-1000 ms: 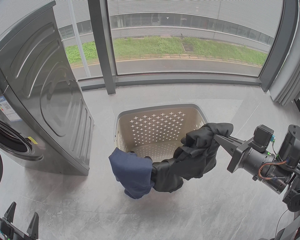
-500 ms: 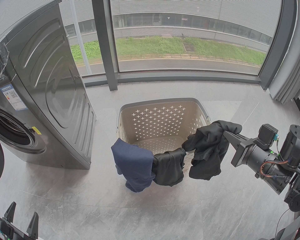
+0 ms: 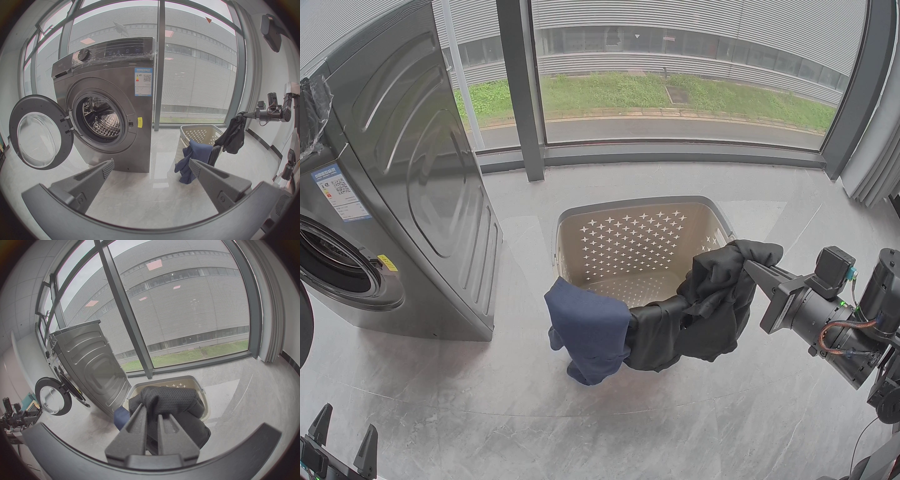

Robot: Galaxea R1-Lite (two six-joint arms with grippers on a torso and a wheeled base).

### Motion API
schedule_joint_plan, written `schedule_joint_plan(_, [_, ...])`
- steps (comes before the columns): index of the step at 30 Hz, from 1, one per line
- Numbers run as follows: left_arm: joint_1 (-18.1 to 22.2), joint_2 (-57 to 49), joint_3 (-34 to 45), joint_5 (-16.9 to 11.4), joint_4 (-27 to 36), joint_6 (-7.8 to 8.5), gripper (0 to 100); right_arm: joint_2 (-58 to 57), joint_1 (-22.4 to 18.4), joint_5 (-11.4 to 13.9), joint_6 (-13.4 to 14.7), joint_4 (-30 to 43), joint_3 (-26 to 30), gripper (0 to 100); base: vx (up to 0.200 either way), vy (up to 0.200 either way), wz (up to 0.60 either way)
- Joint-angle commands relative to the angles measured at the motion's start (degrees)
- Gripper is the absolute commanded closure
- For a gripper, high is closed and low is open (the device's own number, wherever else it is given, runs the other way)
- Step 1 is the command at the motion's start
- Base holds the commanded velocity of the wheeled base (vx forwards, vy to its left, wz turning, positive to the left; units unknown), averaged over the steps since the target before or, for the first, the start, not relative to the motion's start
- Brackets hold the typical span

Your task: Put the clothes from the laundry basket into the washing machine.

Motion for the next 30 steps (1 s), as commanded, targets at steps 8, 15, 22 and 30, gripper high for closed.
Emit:
schedule_joint_plan(8, [0.0,-0.5,0.9,0.1,0.0,-0.08,0,0.2,0.1,0.3,0.0,-0.1,0.0,100,0.000,0.200,0.00])
schedule_joint_plan(15, [0.0,-0.5,0.9,0.0,0.0,-0.08,0,0.2,0.1,0.6,0.1,-0.2,-0.2,100,0.000,0.200,0.00])
schedule_joint_plan(22, [0.0,-0.5,0.9,0.0,0.0,-0.17,0,0.1,0.1,0.6,0.1,-0.5,-0.1,100,0.000,0.200,0.00])
schedule_joint_plan(30, [0.0,-0.5,0.9,0.0,0.0,-0.17,0,0.4,0.1,1.1,0.1,-0.5,-0.1,100,0.000,0.200,0.00])
